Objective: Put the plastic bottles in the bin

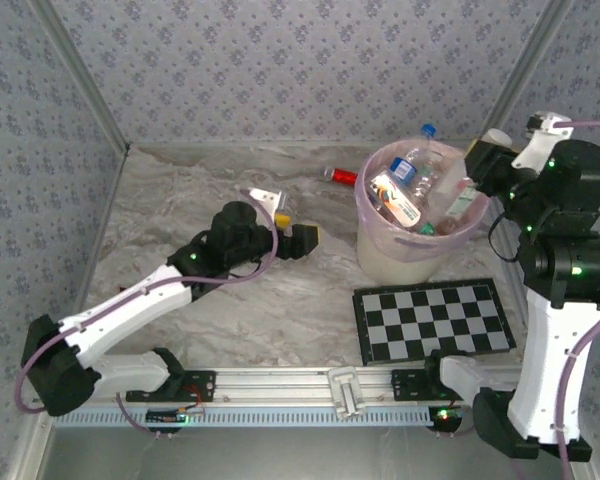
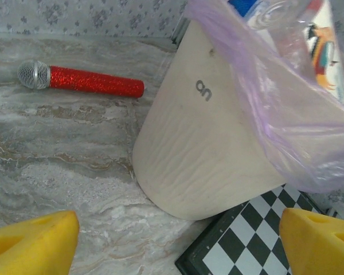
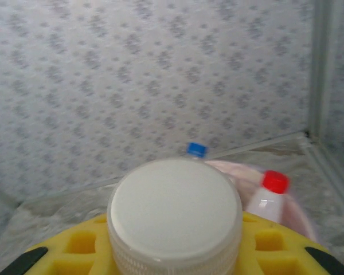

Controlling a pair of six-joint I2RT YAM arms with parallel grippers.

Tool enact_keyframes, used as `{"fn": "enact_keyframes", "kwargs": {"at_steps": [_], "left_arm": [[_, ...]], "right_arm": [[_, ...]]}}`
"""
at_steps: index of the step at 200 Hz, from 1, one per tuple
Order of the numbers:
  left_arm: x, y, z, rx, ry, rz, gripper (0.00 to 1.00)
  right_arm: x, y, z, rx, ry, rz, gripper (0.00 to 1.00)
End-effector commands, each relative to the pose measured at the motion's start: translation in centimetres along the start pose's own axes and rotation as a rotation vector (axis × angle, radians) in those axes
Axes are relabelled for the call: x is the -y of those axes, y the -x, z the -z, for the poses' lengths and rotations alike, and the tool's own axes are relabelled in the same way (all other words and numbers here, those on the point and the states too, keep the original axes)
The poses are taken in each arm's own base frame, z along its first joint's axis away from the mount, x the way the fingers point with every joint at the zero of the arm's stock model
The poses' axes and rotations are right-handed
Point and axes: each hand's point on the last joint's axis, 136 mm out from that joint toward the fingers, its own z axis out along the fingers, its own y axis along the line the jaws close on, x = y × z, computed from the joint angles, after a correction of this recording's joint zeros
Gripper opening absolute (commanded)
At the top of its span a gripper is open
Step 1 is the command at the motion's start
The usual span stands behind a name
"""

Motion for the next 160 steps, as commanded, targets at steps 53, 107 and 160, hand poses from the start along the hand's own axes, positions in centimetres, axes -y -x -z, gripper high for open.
{"fn": "enact_keyframes", "kwargs": {"at_steps": [53, 107, 160], "left_arm": [[5.0, 6.9, -4.0, 0.085, -0.132, -0.033, 0.9], [5.6, 7.4, -7.8, 0.054, -0.131, -0.061, 0.91], [5.2, 7.1, -9.3, 0.036, -0.116, -0.056, 0.92]], "right_arm": [[6.2, -5.7, -7.7, -0.191, -0.023, -0.241, 0.1], [6.2, -10.9, -9.9, -0.31, 0.017, -0.325, 0.1], [5.2, -15.2, -11.0, -0.406, 0.024, -0.318, 0.15]]}}
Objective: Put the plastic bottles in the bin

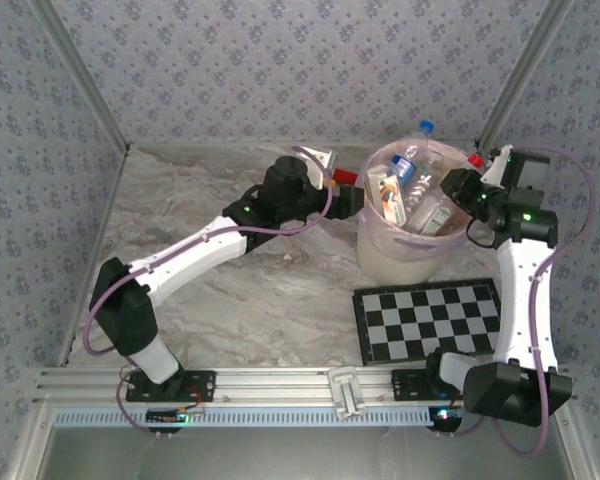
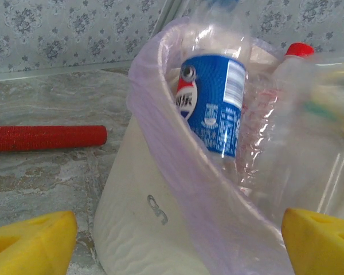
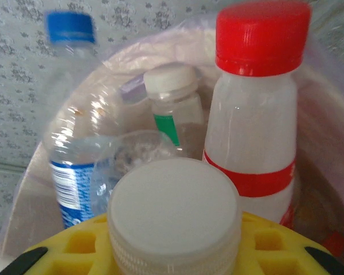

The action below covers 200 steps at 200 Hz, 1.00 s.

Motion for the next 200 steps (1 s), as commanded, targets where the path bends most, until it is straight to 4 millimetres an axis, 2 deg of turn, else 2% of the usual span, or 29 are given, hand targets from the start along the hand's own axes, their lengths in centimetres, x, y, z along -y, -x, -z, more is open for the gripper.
{"fn": "enact_keyframes", "kwargs": {"at_steps": [1, 15, 39, 57, 66, 82, 95, 130, 152, 200], "left_arm": [[1.4, 1.8, 0.3, 0.035, -0.032, -0.025, 0.92], [1.3, 1.8, 0.3, 0.034, -0.03, -0.024, 0.92], [1.5, 1.8, 0.3, 0.036, -0.042, -0.021, 0.92], [1.9, 2.2, 0.5, 0.043, -0.056, -0.021, 0.92], [2.1, 2.5, 0.8, 0.049, -0.061, -0.025, 0.92], [2.4, 3.5, 1.4, 0.074, -0.068, -0.031, 0.92], [2.8, 4.3, 2.0, 0.097, -0.077, -0.036, 0.92], [3.2, 6.4, 2.2, 0.149, -0.07, -0.05, 0.91], [3.2, 6.6, 0.4, 0.115, -0.064, -0.051, 0.91], [4.2, 5.0, -3.9, 0.001, -0.077, -0.07, 0.91]], "right_arm": [[0.1, -1.2, -0.3, -0.031, -0.007, -0.016, 0.16], [-0.2, -0.5, 0.7, -0.009, -0.025, 0.013, 0.31], [-1.1, 1.5, 3.8, 0.049, -0.078, 0.067, 0.64], [-1.6, 2.5, 6.2, 0.085, -0.124, 0.119, 0.8], [-1.9, 2.9, 7.1, 0.101, -0.134, 0.139, 0.84], [-2.0, 3.4, 8.2, 0.13, -0.159, 0.164, 0.84], [-2.1, 3.6, 8.4, 0.138, -0.164, 0.179, 0.81], [-3.0, 2.0, 6.2, 0.078, -0.1, 0.188, 0.62], [-3.0, 1.2, 5.7, 0.058, -0.094, 0.193, 0.58], [-2.7, 0.5, 6.0, 0.054, -0.094, 0.195, 0.52]]}}
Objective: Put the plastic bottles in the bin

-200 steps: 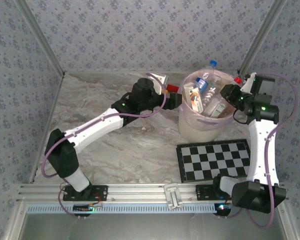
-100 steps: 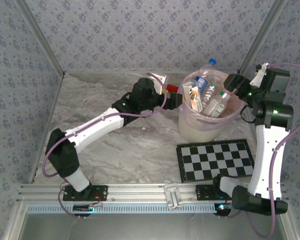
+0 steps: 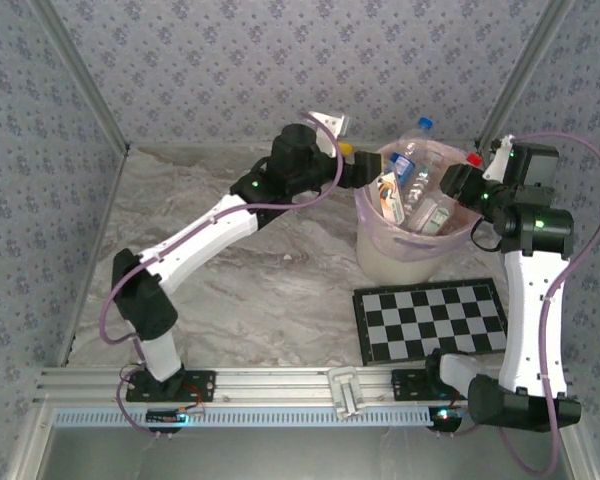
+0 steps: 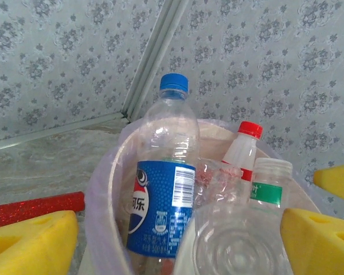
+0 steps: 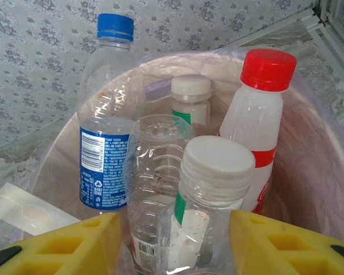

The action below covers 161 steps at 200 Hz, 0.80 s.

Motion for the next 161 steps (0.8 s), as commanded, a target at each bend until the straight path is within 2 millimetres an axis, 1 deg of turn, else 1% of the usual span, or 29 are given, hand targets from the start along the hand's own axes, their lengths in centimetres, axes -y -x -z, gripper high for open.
{"fn": "enact_keyframes", "kwargs": {"at_steps": [1, 12, 44, 55, 72, 97, 118, 133, 145, 161], "left_arm": [[0.6, -2.7, -2.0, -0.109, -0.011, -0.023, 0.91], [0.8, -3.3, -2.6, -0.132, -0.01, -0.035, 0.91], [0.0, -5.3, -3.9, -0.179, 0.025, -0.025, 0.91], [-0.2, -6.0, -4.1, -0.197, 0.036, -0.028, 0.91], [-0.5, -6.4, -3.9, -0.204, 0.05, -0.032, 0.91], [-0.6, -5.6, -3.0, -0.185, 0.067, -0.054, 0.92], [-0.8, -4.9, -2.3, -0.169, 0.076, -0.063, 0.93], [-1.2, -4.9, -2.3, -0.172, 0.076, -0.054, 0.94], [-0.9, -4.8, -2.2, -0.177, 0.042, -0.036, 0.97], [-0.2, -3.7, -1.8, -0.141, -0.022, -0.01, 0.99]], "right_arm": [[0.1, -0.5, 0.7, 0.004, -0.006, 0.014, 0.52], [0.0, -0.5, 0.9, 0.012, -0.005, 0.016, 0.5], [0.1, -0.2, 2.1, 0.041, -0.022, 0.021, 0.47], [0.6, 0.2, 2.5, 0.054, -0.046, 0.018, 0.46], [1.7, 0.9, 3.3, 0.082, -0.091, 0.004, 0.46], [3.7, 1.6, 3.8, 0.108, -0.158, -0.031, 0.54], [4.7, 1.4, 3.1, 0.102, -0.158, -0.074, 0.57], [4.7, 1.0, 2.1, 0.081, -0.104, -0.111, 0.57], [4.6, 0.8, 1.4, 0.065, -0.056, -0.14, 0.58], [4.9, 0.5, 0.8, 0.049, -0.035, -0.164, 0.58]]}}
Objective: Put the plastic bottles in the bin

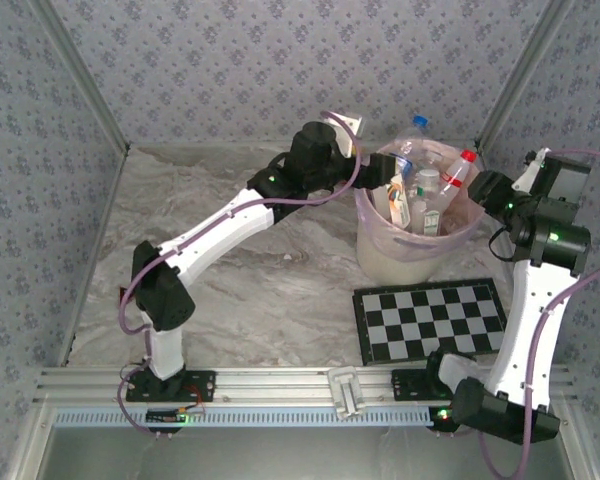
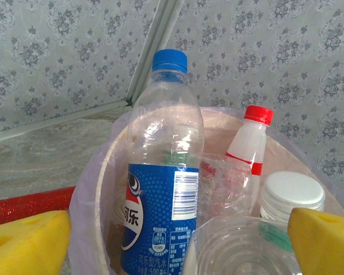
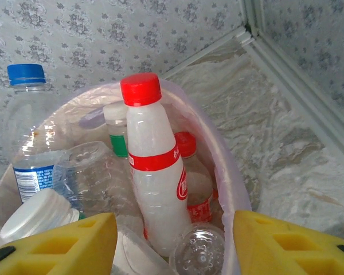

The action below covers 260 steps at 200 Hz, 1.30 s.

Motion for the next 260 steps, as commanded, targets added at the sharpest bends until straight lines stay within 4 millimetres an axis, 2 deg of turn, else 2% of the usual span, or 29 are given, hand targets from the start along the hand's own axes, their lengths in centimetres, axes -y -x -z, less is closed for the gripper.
{"fn": "enact_keyframes", "kwargs": {"at_steps": [1, 17, 57, 88, 128, 158, 169, 185, 205, 230, 241, 260], "left_arm": [[0.1, -2.2, 0.4, -0.082, -0.058, 0.009, 0.99], [0.8, -0.3, 1.1, -0.032, -0.139, 0.049, 0.99], [2.0, 3.1, 3.2, 0.02, -0.2, 0.028, 0.99], [0.9, 5.0, 6.4, 0.067, -0.158, -0.008, 0.99], [-2.8, 5.4, 10.1, 0.101, -0.036, -0.014, 0.99], [-8.2, 3.2, 13.3, 0.062, 0.137, 0.007, 0.99], [-10.5, 2.3, 15.4, 0.067, 0.198, 0.043, 0.99], [-14.2, 1.1, 19.2, 0.092, 0.314, 0.099, 0.99], [-19.0, -0.5, 25.6, 0.138, 0.537, 0.149, 0.99], [-23.0, -3.7, 33.2, 0.158, 0.822, 0.165, 0.99], [-24.4, -5.4, 35.5, 0.142, 0.913, 0.175, 0.99], [-26.1, -8.1, 37.5, 0.112, 1.001, 0.215, 0.99]], "right_arm": [[-0.8, -0.3, -0.8, -0.029, 0.087, -0.043, 0.58], [-0.7, -0.5, -1.3, -0.043, 0.093, -0.051, 0.7], [-0.4, -1.2, -2.8, -0.091, 0.103, -0.056, 0.77], [-1.0, -1.9, -4.1, -0.141, 0.146, -0.046, 0.79], [-4.8, -3.8, -5.6, -0.209, 0.273, -0.008, 0.77], [-7.7, -5.3, -6.4, -0.249, 0.336, 0.025, 0.75], [-8.8, -6.0, -6.9, -0.257, 0.352, 0.029, 0.75], [-10.8, -7.1, -7.7, -0.272, 0.373, 0.046, 0.75], [-13.3, -8.5, -9.0, -0.293, 0.4, 0.06, 0.74], [-17.3, -9.6, -10.1, -0.296, 0.458, 0.104, 0.74], [-18.9, -10.3, -10.6, -0.308, 0.478, 0.123, 0.74], [-22.3, -11.6, -11.0, -0.335, 0.547, 0.142, 0.74]]}}
